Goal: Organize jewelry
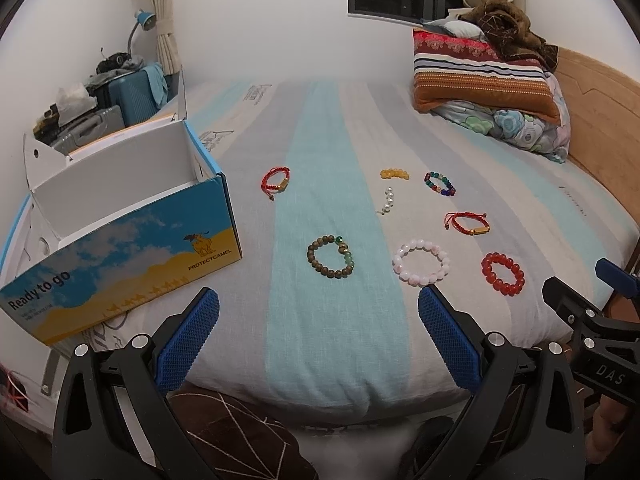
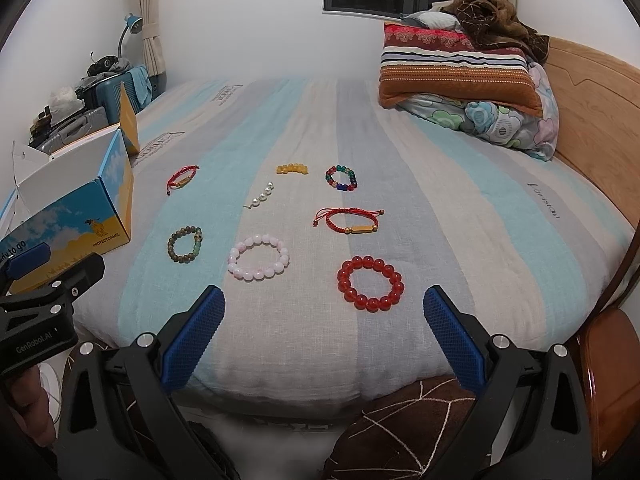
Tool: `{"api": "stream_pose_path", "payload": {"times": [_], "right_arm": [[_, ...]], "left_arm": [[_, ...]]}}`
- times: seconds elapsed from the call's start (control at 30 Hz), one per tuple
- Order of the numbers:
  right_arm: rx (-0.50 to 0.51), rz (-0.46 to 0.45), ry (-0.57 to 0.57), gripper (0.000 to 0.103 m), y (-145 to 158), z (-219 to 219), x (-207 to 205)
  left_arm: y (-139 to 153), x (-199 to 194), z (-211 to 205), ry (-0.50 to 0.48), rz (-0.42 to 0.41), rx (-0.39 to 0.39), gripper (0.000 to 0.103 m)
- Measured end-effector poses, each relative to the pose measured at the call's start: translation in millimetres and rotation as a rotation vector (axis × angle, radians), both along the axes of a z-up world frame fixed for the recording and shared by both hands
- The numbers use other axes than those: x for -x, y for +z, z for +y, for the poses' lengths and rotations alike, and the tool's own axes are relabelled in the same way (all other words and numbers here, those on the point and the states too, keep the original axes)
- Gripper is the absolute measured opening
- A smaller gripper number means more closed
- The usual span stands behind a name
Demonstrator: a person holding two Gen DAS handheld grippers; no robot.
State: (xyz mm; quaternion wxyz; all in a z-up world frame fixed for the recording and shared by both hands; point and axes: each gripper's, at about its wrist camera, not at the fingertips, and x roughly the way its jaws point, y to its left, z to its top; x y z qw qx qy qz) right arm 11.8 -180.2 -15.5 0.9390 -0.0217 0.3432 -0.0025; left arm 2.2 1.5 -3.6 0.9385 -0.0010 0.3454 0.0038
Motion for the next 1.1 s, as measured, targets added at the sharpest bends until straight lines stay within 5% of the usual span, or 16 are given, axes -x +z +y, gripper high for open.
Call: {"api": "stream_pose_path", "payload": {"times": [1.1], "right_arm": [[-0.001, 0.008, 0.001, 0.096, -4.7, 2.1, -2.2]], "left_arm": [[-3.0, -1.3, -2.2, -0.005, 0.014, 0.009, 0.097]]}}
